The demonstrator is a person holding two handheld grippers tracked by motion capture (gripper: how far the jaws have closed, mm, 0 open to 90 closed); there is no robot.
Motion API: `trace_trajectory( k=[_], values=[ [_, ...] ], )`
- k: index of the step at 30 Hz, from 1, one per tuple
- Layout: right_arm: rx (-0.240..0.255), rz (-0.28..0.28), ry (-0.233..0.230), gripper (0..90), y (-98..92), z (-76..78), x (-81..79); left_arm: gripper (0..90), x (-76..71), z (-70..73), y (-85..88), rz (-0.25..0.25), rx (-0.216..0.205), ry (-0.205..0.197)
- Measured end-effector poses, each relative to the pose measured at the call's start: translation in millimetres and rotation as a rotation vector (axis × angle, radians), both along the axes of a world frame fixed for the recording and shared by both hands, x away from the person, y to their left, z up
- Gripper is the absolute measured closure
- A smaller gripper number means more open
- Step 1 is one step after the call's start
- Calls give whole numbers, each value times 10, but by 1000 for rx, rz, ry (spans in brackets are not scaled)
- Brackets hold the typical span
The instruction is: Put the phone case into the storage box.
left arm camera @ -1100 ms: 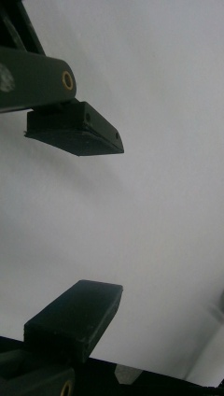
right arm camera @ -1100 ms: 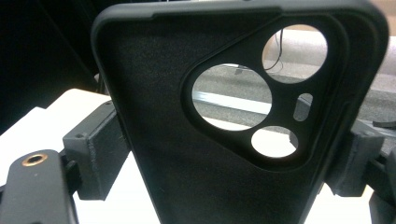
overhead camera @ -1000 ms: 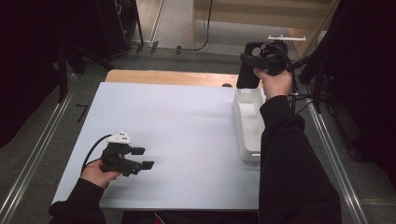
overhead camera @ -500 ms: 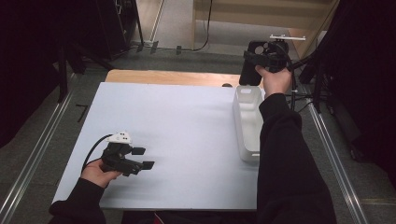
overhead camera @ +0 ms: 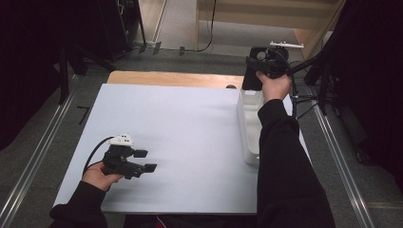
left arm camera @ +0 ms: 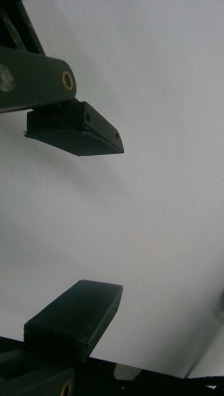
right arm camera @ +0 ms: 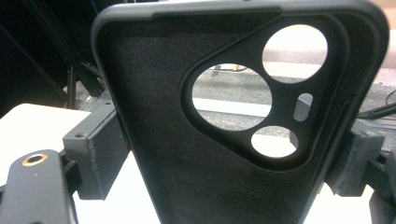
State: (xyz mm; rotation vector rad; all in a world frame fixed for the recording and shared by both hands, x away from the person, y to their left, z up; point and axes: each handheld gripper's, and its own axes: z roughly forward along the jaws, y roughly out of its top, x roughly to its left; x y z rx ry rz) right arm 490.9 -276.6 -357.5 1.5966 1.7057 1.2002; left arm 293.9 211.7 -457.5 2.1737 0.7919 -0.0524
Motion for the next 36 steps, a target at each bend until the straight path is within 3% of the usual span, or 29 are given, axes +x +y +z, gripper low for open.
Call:
trace_trajectory(
  k=[21,36],
  values=[
    [32,-21,24,130,-65,-282,-21,268,1,-4,2,6,-3,2],
    [10,-18,41,129,-14,-491,-41,268,7,-9,3,-5,6,4]
  ],
)
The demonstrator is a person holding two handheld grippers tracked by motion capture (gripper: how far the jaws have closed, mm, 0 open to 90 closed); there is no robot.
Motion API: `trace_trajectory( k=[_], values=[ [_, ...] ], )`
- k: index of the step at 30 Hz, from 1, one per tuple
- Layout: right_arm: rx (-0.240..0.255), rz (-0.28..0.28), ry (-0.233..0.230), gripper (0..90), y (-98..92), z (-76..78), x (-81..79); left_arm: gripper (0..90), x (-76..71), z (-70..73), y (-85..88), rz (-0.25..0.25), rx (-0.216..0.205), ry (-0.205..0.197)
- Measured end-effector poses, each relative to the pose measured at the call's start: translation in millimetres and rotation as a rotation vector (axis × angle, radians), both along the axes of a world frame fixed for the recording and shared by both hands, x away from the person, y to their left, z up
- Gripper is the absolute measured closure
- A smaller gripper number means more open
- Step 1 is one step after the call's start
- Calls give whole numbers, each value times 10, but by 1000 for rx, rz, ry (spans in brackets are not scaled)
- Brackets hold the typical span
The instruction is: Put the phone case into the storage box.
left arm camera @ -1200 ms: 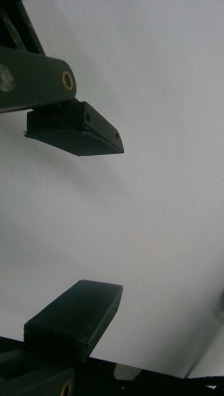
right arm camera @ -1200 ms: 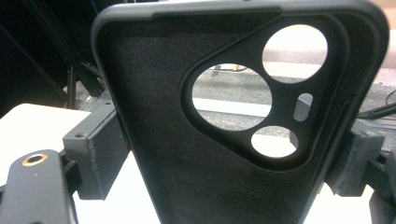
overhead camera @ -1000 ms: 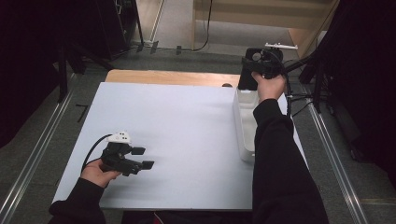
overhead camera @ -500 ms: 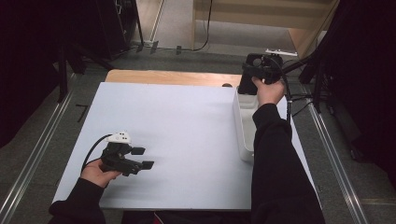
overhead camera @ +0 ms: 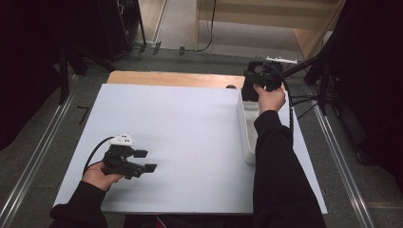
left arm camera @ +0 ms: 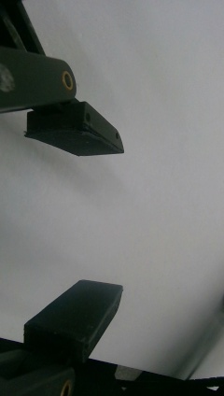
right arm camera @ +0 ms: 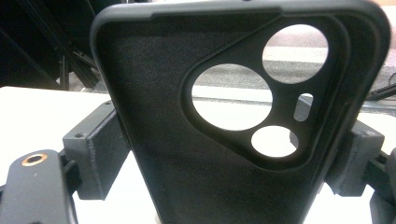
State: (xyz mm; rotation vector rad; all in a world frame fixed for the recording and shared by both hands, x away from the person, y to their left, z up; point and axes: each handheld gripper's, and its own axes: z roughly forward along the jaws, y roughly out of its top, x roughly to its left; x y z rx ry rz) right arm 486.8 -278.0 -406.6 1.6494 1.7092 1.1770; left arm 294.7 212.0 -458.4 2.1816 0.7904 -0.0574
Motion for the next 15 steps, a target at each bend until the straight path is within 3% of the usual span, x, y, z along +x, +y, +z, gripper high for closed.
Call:
trace_trajectory(
  k=[15],
  values=[
    [-24,1,29,127,12,-214,1,268,3,-2,6,6,-3,1]
  ],
)
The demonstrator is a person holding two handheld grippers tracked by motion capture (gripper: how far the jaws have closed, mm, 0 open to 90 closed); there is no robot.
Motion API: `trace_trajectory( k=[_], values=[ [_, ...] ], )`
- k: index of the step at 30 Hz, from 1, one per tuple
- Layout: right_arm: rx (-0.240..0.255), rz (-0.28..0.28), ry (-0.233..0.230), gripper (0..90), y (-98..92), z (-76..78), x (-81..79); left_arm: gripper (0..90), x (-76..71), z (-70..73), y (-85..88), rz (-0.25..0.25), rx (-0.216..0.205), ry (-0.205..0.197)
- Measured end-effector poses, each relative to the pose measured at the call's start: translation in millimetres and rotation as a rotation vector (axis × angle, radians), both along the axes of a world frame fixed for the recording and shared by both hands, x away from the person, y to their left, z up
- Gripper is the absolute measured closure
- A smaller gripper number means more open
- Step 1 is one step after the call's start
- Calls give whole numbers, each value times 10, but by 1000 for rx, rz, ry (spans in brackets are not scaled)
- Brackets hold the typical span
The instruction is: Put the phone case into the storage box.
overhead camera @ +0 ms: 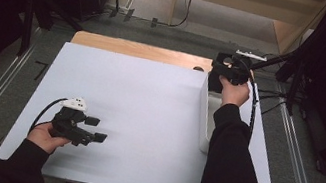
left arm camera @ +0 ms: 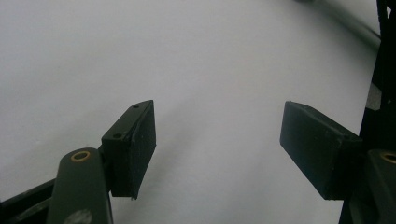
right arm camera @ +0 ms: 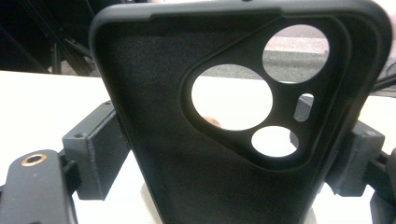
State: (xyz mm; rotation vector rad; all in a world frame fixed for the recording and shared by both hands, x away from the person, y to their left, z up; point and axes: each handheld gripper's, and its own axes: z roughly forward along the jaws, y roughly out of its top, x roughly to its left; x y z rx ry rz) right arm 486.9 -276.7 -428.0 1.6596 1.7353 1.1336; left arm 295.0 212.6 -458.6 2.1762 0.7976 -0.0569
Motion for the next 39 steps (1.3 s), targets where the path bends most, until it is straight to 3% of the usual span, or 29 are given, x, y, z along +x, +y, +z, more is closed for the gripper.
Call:
trace_trajectory(
  k=[19,27,30,39],
  values=[
    [-25,13,93,113,49,-82,35,268,0,1,-2,-4,2,-3],
    [-24,9,116,80,20,-62,48,268,-4,0,-8,1,-2,-8],
    [-50,15,122,5,19,-52,64,268,0,1,-6,-7,3,-5],
    [-47,43,124,5,30,-4,85,268,5,-4,-16,-5,5,-2]
  ],
)
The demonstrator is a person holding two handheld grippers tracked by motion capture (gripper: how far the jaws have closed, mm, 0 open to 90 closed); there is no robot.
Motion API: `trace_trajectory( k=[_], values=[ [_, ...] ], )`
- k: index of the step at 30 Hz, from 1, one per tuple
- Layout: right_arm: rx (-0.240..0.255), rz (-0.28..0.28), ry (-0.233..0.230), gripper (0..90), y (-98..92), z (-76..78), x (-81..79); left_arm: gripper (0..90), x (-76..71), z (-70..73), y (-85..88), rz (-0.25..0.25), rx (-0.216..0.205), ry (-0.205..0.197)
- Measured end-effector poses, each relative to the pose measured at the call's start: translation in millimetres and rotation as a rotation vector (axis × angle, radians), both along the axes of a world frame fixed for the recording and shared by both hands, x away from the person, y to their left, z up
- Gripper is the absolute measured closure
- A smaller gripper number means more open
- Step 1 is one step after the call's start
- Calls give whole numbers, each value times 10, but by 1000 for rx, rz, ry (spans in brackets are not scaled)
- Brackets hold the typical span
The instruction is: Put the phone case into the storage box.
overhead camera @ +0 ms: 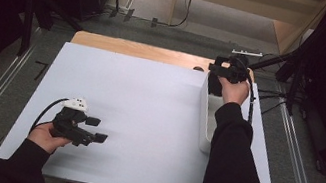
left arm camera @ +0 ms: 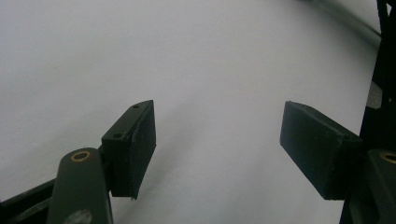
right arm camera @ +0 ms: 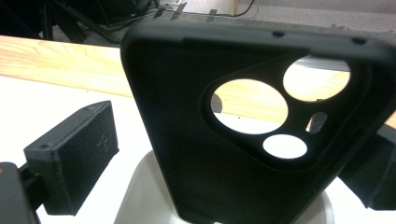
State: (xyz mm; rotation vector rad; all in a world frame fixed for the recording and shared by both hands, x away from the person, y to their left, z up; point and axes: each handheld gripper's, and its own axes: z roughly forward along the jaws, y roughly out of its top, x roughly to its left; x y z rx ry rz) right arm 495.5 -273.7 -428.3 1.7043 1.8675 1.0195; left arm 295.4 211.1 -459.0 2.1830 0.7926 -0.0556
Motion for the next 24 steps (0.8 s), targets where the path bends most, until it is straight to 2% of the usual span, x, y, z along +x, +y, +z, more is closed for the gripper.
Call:
trace_trajectory(
  k=[7,10,13,24],
  values=[
    [24,2,-5,5,-29,84,-1,268,1,-5,0,-2,2,3],
    [14,8,1,5,-41,139,-2,268,-6,-4,-2,-1,1,5],
    [24,13,-5,5,-53,219,-11,268,-7,-4,-2,-3,2,4],
    [-2,34,-17,5,-119,533,-37,268,-2,-8,-3,0,2,6]
  ],
)
